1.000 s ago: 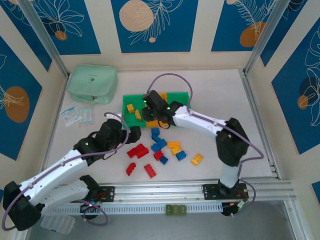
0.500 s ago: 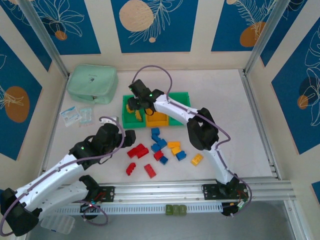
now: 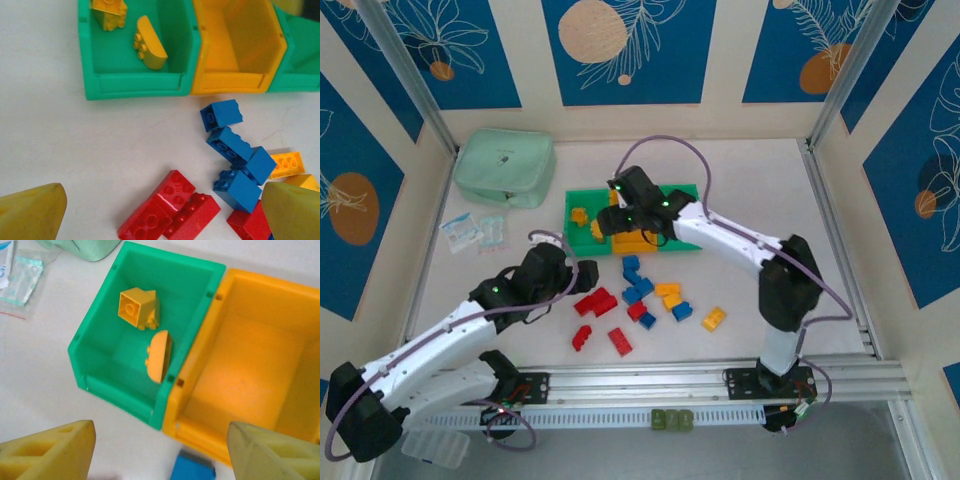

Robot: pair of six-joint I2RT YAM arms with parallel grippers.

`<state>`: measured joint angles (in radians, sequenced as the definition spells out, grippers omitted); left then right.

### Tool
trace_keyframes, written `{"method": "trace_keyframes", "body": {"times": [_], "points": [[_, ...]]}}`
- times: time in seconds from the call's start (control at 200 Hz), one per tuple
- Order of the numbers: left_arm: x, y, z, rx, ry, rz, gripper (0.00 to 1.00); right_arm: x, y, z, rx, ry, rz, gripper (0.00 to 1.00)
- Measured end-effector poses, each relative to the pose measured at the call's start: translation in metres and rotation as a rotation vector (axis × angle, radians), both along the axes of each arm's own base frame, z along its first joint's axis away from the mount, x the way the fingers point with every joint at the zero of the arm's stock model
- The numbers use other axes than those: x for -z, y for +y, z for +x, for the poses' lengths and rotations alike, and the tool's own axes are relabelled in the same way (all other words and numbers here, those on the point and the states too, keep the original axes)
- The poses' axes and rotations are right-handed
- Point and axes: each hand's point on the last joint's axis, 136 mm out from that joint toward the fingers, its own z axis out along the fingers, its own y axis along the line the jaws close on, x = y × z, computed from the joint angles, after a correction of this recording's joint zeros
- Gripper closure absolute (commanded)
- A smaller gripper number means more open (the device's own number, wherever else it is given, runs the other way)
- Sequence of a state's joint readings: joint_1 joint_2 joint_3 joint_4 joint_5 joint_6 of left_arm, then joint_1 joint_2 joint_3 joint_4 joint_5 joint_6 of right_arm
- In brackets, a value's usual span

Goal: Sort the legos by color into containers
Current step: Pick up the lego from the bottom-center of the table.

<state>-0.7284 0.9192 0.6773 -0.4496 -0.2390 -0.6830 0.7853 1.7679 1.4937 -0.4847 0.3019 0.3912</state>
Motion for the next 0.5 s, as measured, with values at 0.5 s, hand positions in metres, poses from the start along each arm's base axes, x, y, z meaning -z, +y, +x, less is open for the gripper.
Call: {"method": "trace_keyframes", "body": {"times": [0.5], "points": [[0.019,-0.052,0.017,0.112,0.055,-0.082,0.01,0.083,-0.113,-0.099,0.080,0.260,-0.130,0.19]]}}
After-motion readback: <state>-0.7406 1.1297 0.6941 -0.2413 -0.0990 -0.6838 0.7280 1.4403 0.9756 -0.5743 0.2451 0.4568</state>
